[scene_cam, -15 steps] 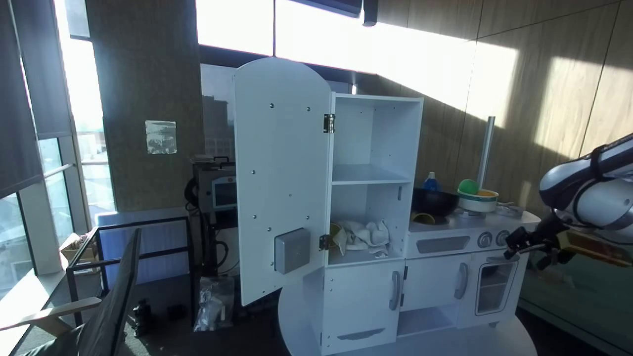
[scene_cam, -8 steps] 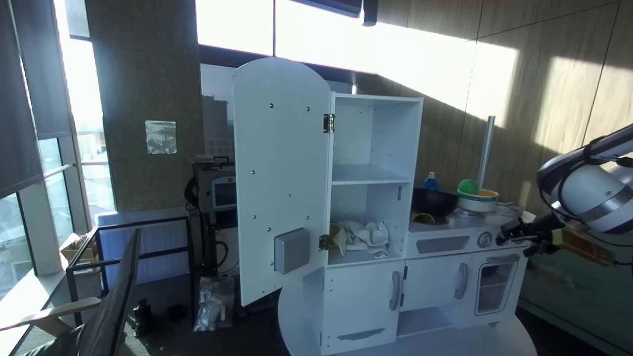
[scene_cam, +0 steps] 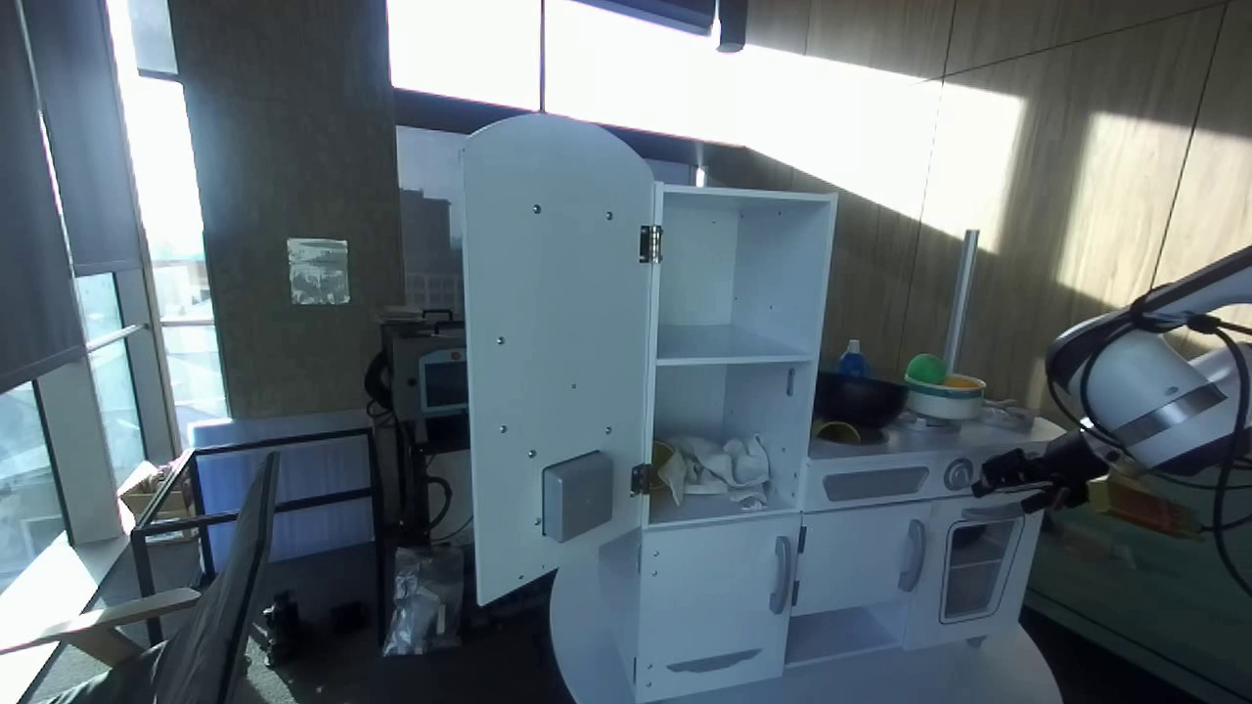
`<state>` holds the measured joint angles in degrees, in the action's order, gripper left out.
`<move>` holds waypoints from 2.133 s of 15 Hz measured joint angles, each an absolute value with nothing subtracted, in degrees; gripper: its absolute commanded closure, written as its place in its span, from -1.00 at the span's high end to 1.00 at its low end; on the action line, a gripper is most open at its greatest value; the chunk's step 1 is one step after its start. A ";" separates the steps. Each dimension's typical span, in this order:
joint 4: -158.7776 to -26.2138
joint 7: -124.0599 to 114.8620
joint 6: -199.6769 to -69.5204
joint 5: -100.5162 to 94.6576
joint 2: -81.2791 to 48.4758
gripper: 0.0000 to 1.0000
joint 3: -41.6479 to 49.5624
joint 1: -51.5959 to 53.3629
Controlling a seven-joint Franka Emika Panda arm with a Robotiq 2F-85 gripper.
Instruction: Dial the stove knob on the left
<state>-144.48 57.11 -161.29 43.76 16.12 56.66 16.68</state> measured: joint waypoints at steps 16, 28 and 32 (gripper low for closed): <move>-140.26 70.54 -153.46 59.38 20.28 1.00 73.57 34.42; -136.78 95.24 -167.42 77.69 27.91 1.00 80.54 46.57; -135.28 104.97 -170.40 83.87 29.67 1.00 83.61 50.80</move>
<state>-135.28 104.97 -170.40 83.87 29.67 83.61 50.80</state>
